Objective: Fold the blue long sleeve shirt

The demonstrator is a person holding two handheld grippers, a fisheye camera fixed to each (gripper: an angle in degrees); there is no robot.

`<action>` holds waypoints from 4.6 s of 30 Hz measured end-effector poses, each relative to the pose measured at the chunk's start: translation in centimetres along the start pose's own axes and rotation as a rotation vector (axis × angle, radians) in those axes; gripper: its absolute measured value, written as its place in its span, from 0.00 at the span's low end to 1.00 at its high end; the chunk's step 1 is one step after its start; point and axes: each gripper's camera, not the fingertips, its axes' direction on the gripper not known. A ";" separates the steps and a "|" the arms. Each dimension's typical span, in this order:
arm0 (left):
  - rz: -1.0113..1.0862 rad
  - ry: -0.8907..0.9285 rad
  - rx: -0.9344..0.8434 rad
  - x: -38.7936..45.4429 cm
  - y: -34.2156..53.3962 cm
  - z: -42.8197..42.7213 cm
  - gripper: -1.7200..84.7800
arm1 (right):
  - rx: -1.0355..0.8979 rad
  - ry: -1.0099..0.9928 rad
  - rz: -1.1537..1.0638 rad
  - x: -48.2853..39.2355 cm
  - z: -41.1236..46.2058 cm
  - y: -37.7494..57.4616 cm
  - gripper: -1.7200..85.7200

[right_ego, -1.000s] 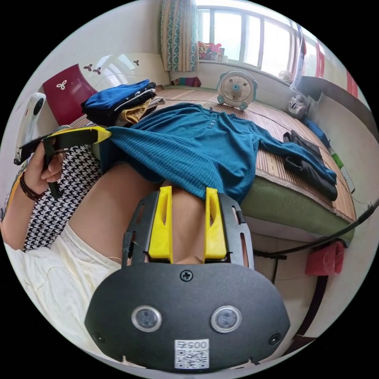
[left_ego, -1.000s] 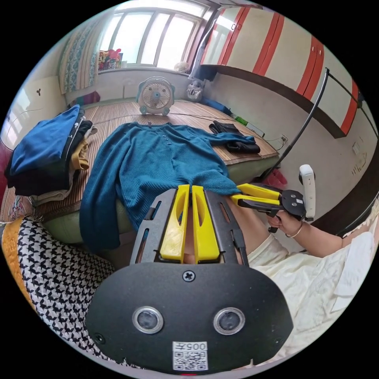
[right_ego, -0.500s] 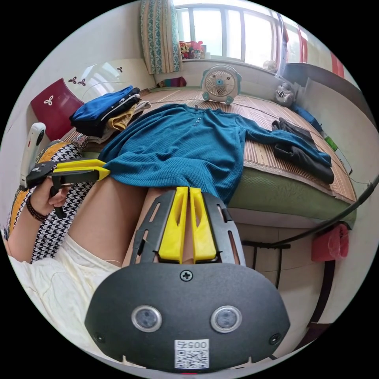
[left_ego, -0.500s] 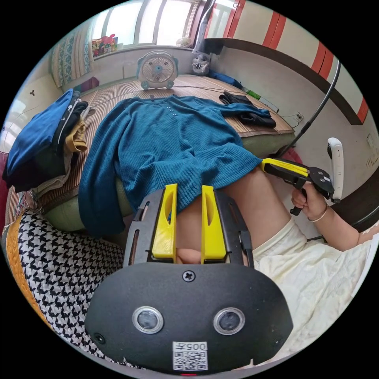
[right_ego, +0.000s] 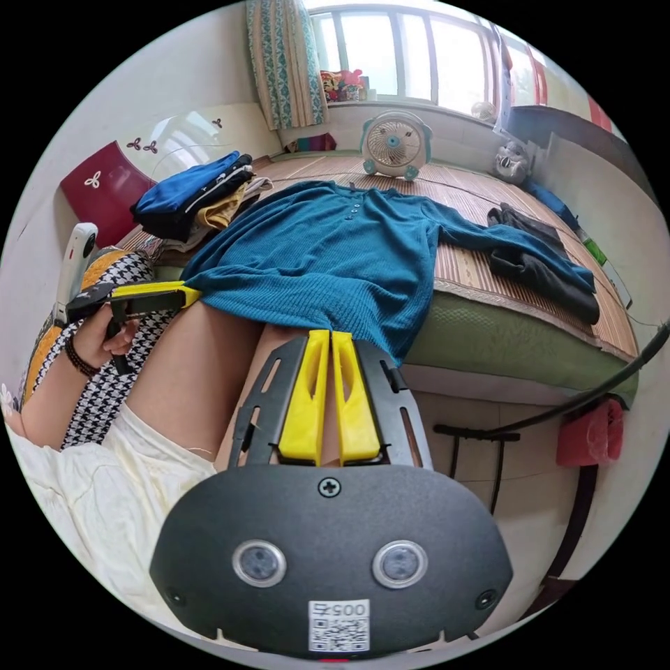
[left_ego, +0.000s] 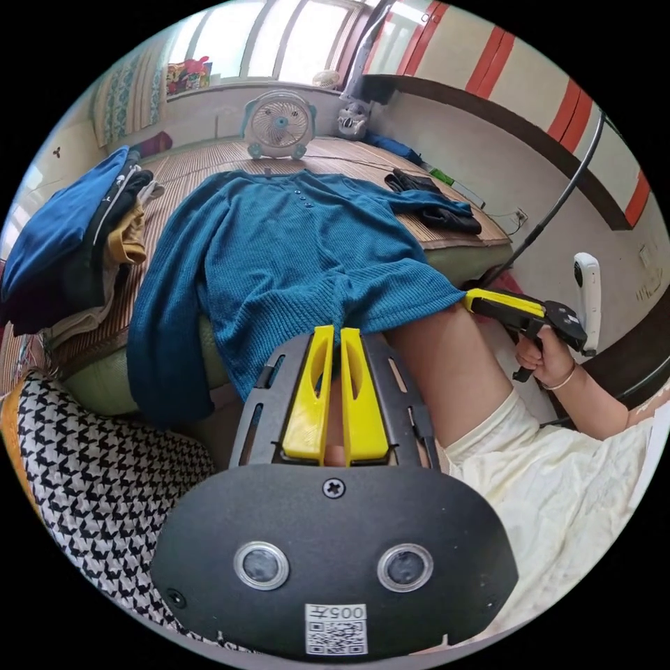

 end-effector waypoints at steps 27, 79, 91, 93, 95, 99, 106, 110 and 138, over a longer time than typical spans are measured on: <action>0.175 -0.018 -0.001 3.9 1.3 -4.4 0.03 | -0.035 -0.057 -0.088 2.1 -2.8 1.0 0.00; 0.127 -0.110 0.184 0.4 -1.1 -10.2 0.03 | -0.119 0.038 0.083 4.3 2.2 1.5 0.02; 0.299 -0.074 0.110 0.5 -0.4 -11.5 0.03 | 0.183 0.234 -0.013 3.9 -12.6 1.6 0.00; 0.366 -0.023 0.080 1.3 -0.1 -11.5 0.04 | 0.150 0.258 -0.029 4.1 -13.0 2.1 0.00; 0.396 0.020 0.044 1.8 0.2 -11.1 0.05 | 0.101 0.273 -0.018 4.4 -12.3 2.7 0.00; 0.376 0.075 -0.054 2.2 1.1 -8.6 0.07 | -0.112 0.238 0.075 5.7 -8.2 4.2 0.01; 0.214 0.016 -0.101 -1.4 3.1 -8.4 0.10 | -0.146 0.152 0.107 5.0 -5.9 4.0 0.04; 0.090 -0.037 -0.153 -4.4 4.6 -7.1 0.11 | -0.121 0.093 0.027 3.2 -4.9 2.1 0.05; 0.218 -0.143 -0.062 -7.1 4.0 -11.6 0.04 | -0.099 -0.068 -0.088 -0.2 -2.8 -0.3 0.01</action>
